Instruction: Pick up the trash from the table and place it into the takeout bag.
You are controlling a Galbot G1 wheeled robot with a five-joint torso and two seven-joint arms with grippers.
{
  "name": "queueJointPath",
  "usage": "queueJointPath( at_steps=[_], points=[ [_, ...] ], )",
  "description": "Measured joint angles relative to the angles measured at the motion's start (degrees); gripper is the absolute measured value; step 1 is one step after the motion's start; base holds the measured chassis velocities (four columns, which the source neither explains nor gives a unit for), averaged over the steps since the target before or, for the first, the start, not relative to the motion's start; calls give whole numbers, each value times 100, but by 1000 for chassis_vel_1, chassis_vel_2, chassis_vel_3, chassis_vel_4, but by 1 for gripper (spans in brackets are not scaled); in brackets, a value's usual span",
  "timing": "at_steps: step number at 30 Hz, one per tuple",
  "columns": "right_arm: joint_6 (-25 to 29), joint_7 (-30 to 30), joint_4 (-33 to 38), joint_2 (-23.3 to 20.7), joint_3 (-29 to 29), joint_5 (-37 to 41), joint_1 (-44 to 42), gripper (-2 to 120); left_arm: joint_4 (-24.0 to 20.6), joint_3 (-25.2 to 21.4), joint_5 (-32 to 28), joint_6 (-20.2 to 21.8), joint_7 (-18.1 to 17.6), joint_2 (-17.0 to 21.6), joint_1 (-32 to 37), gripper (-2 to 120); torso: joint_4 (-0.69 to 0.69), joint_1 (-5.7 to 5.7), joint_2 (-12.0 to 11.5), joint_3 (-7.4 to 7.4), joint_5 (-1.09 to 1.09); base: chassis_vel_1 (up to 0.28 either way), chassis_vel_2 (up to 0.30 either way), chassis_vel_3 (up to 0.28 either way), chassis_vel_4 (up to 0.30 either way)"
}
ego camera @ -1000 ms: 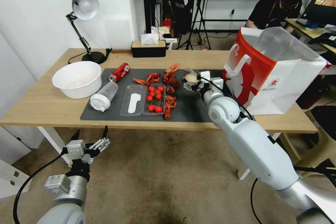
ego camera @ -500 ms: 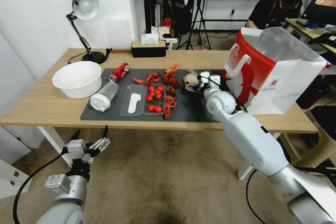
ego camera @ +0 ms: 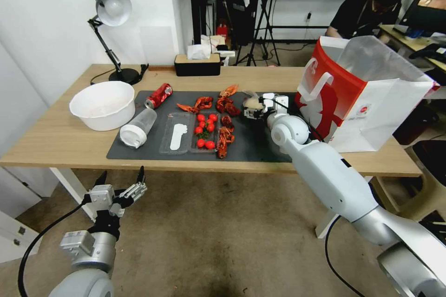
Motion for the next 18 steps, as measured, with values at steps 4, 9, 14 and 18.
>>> queueJointPath(
  at_steps=[4, 9, 14, 18],
  points=[
    [0, -2, -15, 2, -13, -6, 16, 100, 0, 0, 0, 0, 0, 5, -2, 100, 0, 0, 0, 0, 0, 0, 0, 0, 0],
    [-7, -31, -66, 2, -36, -8, 62, 100, -9, 7, -1, -1, 0, 8, -3, 100, 0, 0, 0, 0, 0, 0, 0, 0, 0],
    [-57, -99, -200, 9, -81, -8, 168, 100, -31, 16, -2, -6, 0, 10, 2, 100, 0, 0, 0, 0, 0, 0, 0, 0, 0],
    [-97, -176, -351, 26, -137, -9, 277, 100, -33, 18, -3, -13, 0, 12, 10, 100, 0, 0, 0, 0, 0, 0, 0, 0, 0]
  ],
)
